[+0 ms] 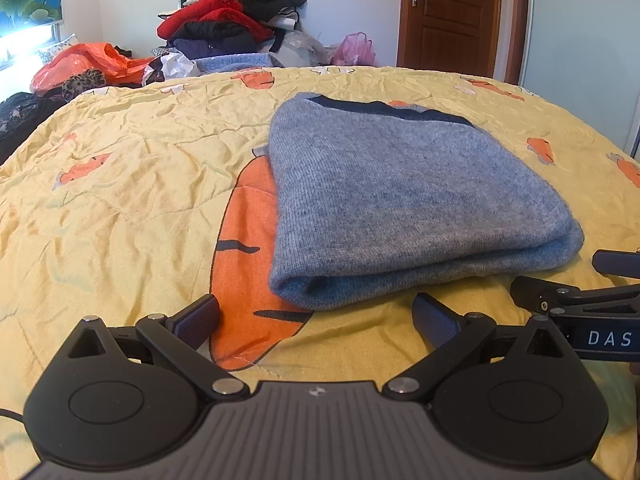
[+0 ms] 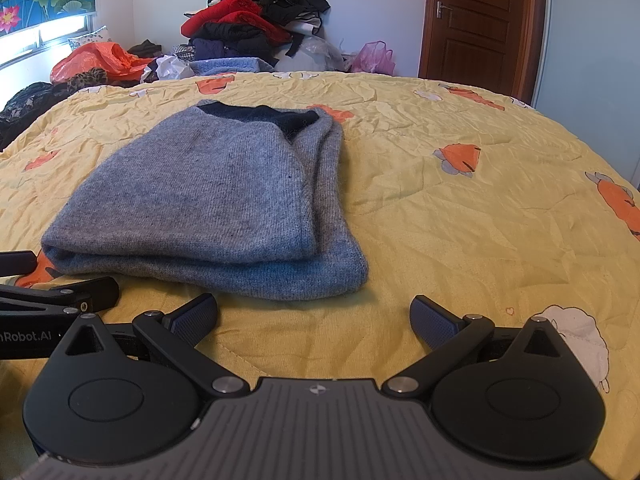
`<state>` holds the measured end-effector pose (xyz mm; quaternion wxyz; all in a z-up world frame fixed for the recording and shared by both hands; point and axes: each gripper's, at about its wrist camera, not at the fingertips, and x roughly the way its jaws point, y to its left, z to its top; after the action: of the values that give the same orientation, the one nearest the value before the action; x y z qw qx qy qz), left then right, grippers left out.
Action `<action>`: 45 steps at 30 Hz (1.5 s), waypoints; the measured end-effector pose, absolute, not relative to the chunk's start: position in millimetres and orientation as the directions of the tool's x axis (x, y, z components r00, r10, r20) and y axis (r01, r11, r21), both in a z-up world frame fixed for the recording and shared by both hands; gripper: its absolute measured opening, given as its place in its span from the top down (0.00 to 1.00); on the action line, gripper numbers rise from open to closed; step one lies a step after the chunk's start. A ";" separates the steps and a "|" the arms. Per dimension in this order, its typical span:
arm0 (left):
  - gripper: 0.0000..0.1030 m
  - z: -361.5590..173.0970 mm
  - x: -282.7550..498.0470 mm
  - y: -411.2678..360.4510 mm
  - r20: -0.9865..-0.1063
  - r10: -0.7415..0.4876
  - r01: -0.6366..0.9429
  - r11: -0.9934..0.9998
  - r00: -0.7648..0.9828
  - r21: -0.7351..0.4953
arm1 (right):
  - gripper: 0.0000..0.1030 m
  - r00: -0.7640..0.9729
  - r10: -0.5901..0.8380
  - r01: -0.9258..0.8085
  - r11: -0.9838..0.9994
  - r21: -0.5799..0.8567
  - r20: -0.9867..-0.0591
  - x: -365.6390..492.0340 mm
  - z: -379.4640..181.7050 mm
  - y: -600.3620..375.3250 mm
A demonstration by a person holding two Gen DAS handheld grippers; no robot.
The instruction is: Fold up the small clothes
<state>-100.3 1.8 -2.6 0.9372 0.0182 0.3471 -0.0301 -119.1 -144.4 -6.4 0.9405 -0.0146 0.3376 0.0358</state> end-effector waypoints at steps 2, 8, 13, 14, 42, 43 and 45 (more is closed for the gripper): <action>0.00 -2.6 -99.4 2.0 -0.655 -0.044 0.070 0.997 0.754 0.014 | 0.00 0.769 0.058 -0.078 0.997 -0.002 -0.636 -119.1 -6.5 -144.5; 0.00 0.4 -95.8 2.8 -0.685 -0.053 0.082 0.997 0.727 0.009 | 0.00 0.769 0.078 -0.086 0.996 0.018 -0.634 -121.8 -4.5 -145.8; 0.00 4.1 -95.2 7.7 -0.705 -0.071 0.080 0.997 0.705 -0.020 | 0.00 0.762 0.121 -0.109 0.992 0.058 -0.636 -130.4 0.7 -149.6; 0.00 5.2 -96.0 8.6 -0.707 -0.069 0.072 0.997 0.703 -0.026 | 0.00 0.763 0.131 -0.109 0.991 0.074 -0.633 -134.2 1.6 -151.6; 0.00 45.6 -138.8 22.6 -0.659 0.011 -0.038 0.999 0.752 -0.027 | 0.00 0.754 0.141 -0.108 0.990 0.091 -0.641 -156.2 43.8 -152.3; 0.00 45.4 -138.5 23.0 -0.660 0.011 -0.039 0.999 0.751 -0.027 | 0.00 0.750 0.137 -0.105 0.991 0.088 -0.647 -155.0 42.7 -152.1; 0.00 44.5 -137.1 23.6 -0.662 0.014 -0.040 0.999 0.749 -0.025 | 0.00 0.741 0.130 -0.102 0.992 0.080 -0.659 -151.7 40.2 -151.5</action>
<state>-137.1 23.6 44.5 0.9350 -0.0185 0.3539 0.0143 -151.7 -151.5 40.2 0.9328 0.0194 0.3544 0.0622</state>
